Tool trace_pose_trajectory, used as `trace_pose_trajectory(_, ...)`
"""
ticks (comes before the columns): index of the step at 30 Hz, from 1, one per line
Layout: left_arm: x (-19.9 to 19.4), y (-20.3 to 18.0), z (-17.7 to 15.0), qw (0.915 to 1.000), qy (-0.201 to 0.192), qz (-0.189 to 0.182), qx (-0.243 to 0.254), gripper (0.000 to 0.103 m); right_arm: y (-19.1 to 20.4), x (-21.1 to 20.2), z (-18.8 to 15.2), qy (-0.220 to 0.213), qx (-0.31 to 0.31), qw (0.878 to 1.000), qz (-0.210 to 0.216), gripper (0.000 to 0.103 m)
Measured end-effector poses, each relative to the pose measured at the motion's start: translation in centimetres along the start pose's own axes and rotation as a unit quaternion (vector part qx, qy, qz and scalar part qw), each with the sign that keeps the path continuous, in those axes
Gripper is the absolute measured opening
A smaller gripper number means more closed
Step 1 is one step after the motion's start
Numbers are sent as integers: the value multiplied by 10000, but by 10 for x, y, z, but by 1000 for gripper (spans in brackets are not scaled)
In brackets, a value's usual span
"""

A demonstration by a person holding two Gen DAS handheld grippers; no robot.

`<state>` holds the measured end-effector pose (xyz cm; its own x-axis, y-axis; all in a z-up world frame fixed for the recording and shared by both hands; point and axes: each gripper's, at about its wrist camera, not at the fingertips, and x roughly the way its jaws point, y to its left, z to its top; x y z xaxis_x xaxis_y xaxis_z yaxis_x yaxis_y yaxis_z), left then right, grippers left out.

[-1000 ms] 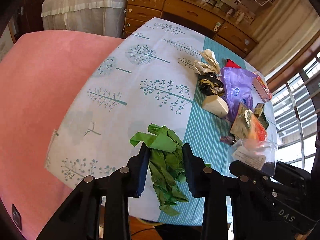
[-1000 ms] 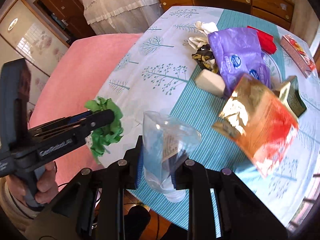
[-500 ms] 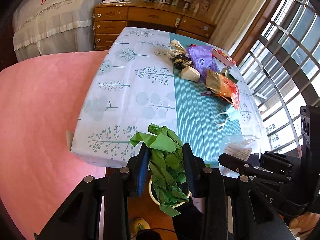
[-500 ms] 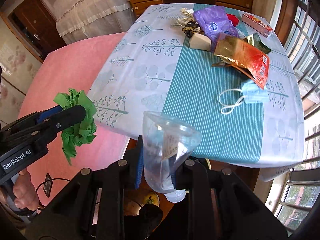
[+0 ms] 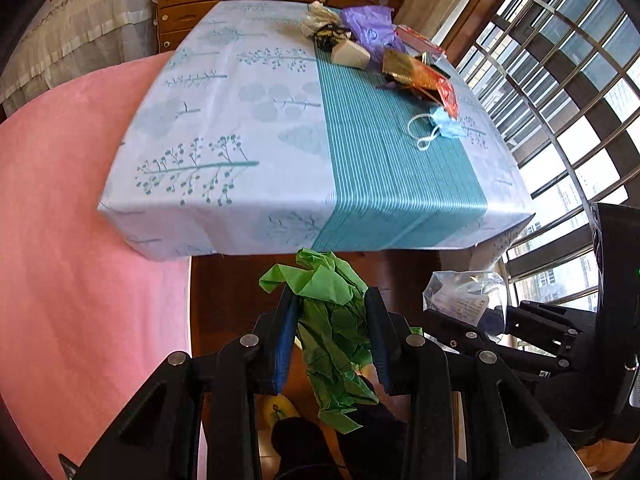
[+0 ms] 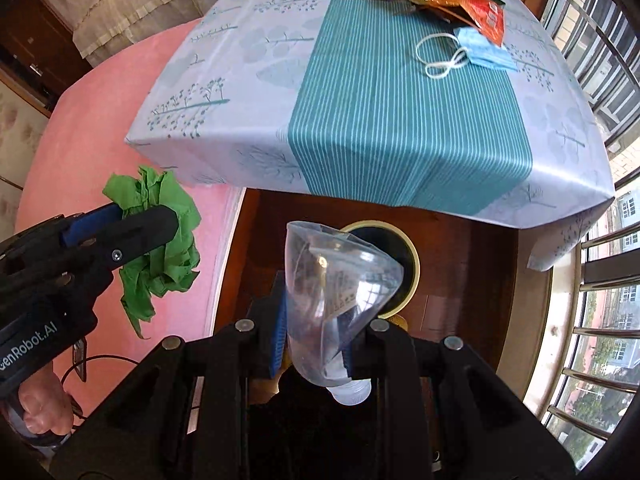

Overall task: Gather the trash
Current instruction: 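Carry glove and bottle over the bin and open both grippers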

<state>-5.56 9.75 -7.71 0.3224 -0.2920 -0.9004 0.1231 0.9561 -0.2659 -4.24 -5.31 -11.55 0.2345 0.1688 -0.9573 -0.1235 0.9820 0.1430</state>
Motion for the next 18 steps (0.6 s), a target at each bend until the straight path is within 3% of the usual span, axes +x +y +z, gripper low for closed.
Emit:
trace_pose_trajectory(10,97,-7,-32,9986,519,134,-33,33,-52,87,-44,310,653,9974,55,19)
trace_pose_trajectory(18,207,-9,-50,9961,818,290,-132,33,-106,184,-70,408,1189,9919,159,19)
